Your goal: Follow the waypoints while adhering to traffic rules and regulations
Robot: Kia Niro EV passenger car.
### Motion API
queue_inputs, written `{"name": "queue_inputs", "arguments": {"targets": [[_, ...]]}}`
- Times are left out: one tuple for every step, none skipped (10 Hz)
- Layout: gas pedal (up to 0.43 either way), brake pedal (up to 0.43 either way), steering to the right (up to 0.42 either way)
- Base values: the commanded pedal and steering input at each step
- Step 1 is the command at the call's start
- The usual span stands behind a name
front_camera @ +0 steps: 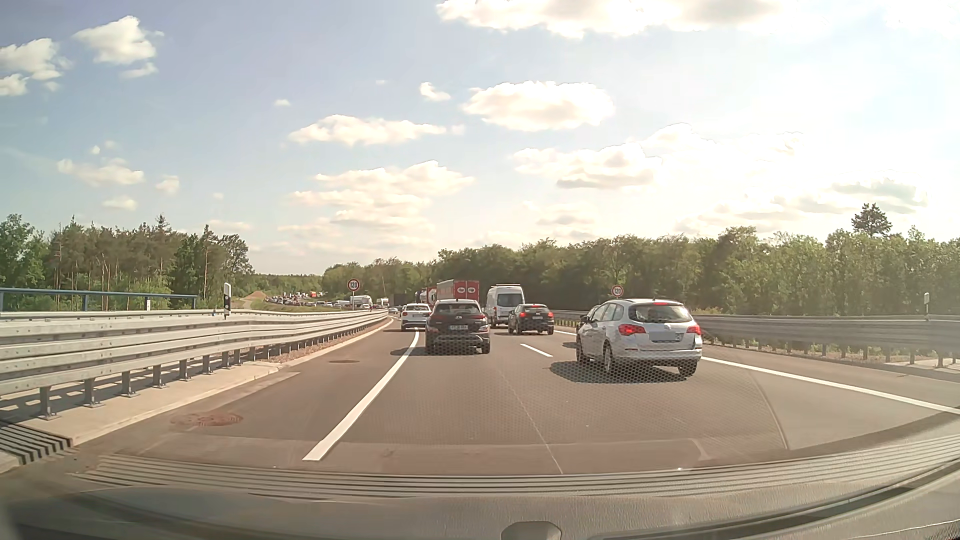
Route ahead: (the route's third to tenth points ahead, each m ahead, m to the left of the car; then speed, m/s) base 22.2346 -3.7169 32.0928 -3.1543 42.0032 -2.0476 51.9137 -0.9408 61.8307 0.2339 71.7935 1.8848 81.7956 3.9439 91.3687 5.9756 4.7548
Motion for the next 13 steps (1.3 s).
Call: {"name": "queue_inputs", "arguments": {"targets": [[0.110, 0.000, -0.016], [0.110, 0.000, -0.016], [0.110, 0.000, -0.016], [0.110, 0.000, -0.016], [0.110, 0.000, -0.016], [0.110, 0.000, -0.016], [0.110, 0.000, -0.016], [0.110, 0.000, -0.017], [0.110, 0.000, -0.017], [0.110, 0.000, -0.017], [0.110, 0.000, -0.016], [0.110, 0.000, -0.016], [0.110, 0.000, -0.017]]}}
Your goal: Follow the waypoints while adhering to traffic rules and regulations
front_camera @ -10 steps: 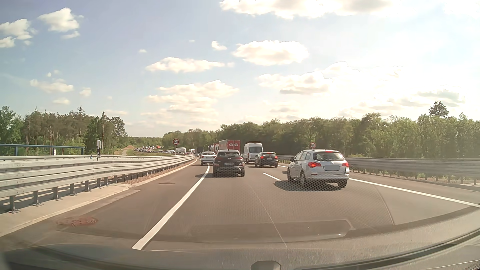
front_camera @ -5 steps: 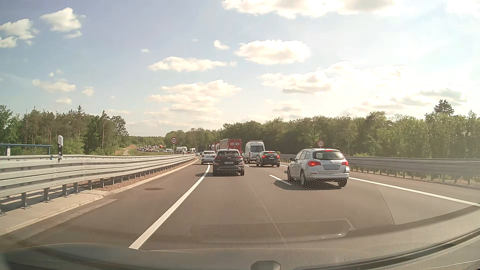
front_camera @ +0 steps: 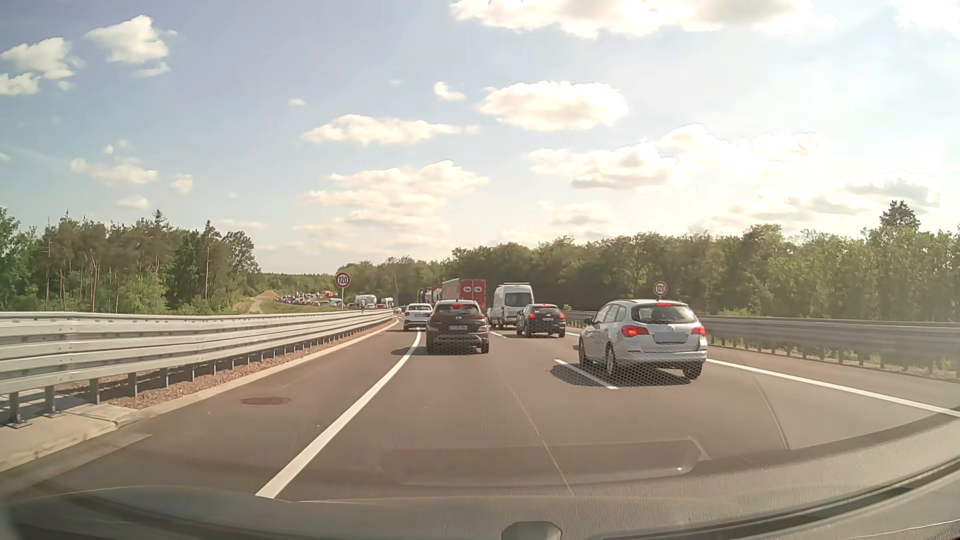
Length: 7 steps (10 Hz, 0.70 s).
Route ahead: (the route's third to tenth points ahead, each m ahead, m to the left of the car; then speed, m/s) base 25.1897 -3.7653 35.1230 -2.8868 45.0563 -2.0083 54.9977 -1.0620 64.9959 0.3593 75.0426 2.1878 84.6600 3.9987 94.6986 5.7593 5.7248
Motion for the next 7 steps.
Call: {"name": "queue_inputs", "arguments": {"targets": [[0.110, 0.000, -0.016], [0.110, 0.000, -0.015], [0.110, 0.000, -0.015], [0.110, 0.000, -0.014], [0.110, 0.000, -0.014], [0.110, 0.000, -0.015], [0.110, 0.000, -0.015]]}}
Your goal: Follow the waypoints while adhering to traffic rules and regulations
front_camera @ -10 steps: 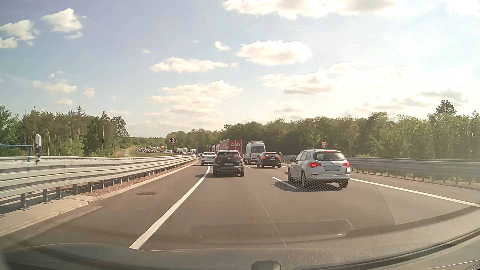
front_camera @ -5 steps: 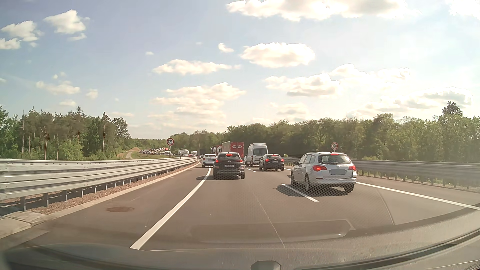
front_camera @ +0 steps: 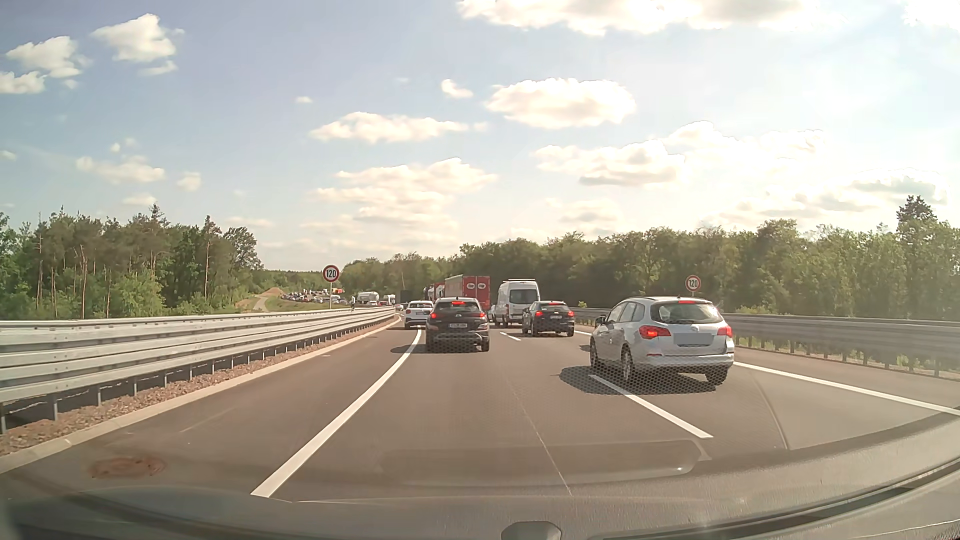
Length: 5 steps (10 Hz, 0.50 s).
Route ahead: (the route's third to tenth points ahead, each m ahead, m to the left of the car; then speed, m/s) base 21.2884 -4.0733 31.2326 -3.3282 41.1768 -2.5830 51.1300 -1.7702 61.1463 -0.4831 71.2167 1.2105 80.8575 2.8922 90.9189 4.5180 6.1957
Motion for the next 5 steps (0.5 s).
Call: {"name": "queue_inputs", "arguments": {"targets": [[0.110, 0.000, -0.015], [0.110, 0.000, -0.015], [0.110, 0.000, -0.014], [0.110, 0.000, -0.014], [0.067, 0.000, -0.014]]}}
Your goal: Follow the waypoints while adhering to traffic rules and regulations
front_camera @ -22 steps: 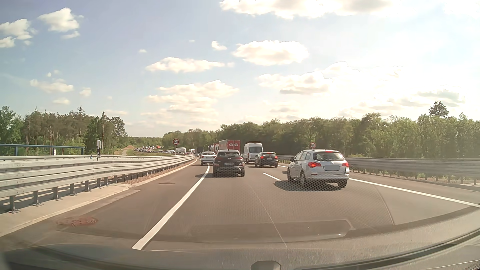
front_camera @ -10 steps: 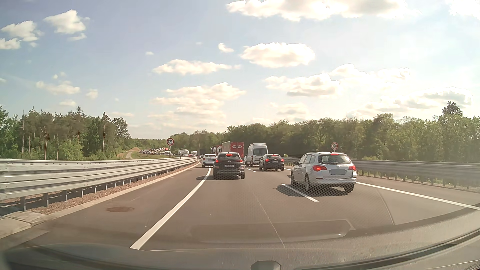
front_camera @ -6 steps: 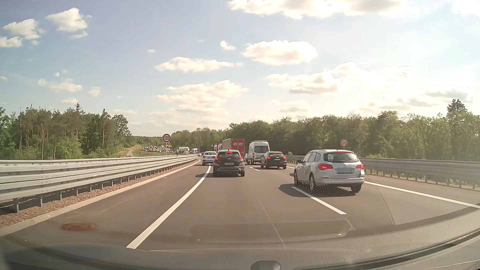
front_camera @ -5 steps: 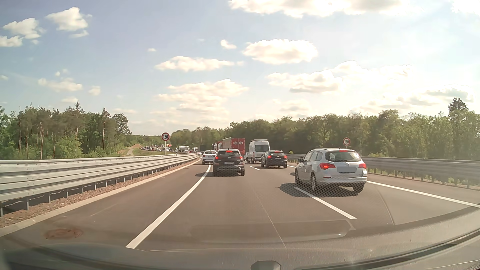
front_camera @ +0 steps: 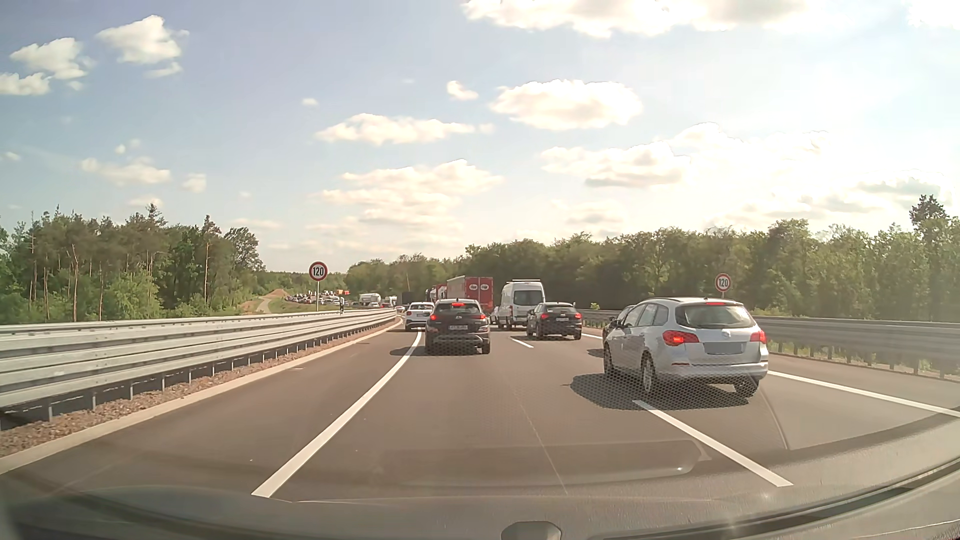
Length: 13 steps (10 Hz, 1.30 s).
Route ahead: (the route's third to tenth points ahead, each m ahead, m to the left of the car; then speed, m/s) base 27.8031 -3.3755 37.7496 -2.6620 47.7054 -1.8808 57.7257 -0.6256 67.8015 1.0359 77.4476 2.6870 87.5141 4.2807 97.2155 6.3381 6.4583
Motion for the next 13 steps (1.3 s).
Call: {"name": "queue_inputs", "arguments": {"targets": [[0.000, 0.000, -0.015], [0.000, 0.000, -0.017], [0.000, 0.000, -0.019], [0.000, 0.000, -0.020], [0.000, 0.000, -0.021], [0.000, 0.000, -0.022], [0.000, 0.000, -0.022], [0.000, 0.000, -0.022], [0.000, 0.000, -0.022], [0.000, 0.000, -0.022], [0.000, 0.000, -0.022], [0.000, 0.000, -0.021], [0.000, 0.000, -0.022]]}}
